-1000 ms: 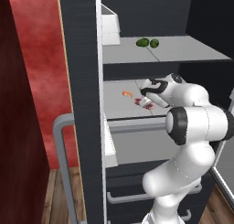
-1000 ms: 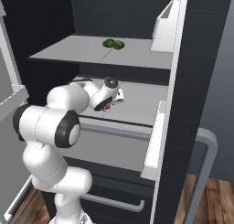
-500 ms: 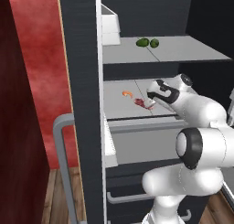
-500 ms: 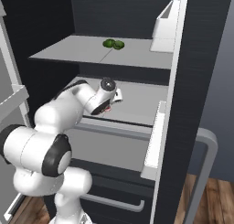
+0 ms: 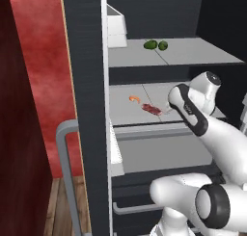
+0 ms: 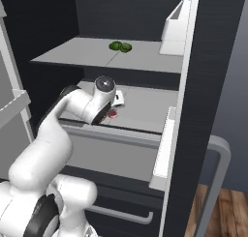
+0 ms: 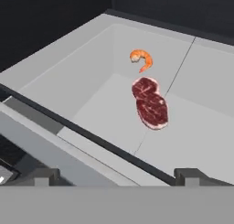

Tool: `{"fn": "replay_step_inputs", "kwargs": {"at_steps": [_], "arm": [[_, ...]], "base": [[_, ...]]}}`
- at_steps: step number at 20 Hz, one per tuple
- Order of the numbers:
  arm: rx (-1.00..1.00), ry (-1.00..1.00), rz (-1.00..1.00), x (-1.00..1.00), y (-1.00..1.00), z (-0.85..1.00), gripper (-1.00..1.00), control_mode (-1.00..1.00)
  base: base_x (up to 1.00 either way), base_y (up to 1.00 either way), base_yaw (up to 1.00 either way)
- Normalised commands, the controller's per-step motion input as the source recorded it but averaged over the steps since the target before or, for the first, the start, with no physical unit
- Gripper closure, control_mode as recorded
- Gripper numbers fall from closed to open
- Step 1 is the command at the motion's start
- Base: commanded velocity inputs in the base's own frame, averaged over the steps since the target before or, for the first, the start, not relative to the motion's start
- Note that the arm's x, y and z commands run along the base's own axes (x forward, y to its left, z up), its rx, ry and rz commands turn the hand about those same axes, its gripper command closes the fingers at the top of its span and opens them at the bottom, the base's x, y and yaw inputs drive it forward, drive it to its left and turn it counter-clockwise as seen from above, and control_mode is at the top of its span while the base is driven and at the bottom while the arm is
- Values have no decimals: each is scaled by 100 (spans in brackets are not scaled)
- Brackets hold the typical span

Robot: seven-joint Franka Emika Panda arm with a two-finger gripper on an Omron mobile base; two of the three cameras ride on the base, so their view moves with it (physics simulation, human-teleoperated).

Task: Transport the steak and avocado to the fridge. Place the steak on the rack containing meat and place the avocado on the rack containing the vegetable, ensuring meats and vegetables are on different racks.

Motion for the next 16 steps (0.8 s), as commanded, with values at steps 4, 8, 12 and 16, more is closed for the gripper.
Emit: {"fn": "replay_step_inputs", "kwargs": {"at_steps": [4, 8, 12, 16], "arm": [[0, -4, 0, -100, 0, 6, -100, -100], [0, -3, 0, -100, 0, 16, -100, -100], [0, 2, -2, -100, 0, 87, -100, -100], [0, 11, -4, -99, 0, 100, -100, -100]], "base": [[0, 0, 0], [0, 0, 0], [0, 0, 0], [0, 0, 0]]}}
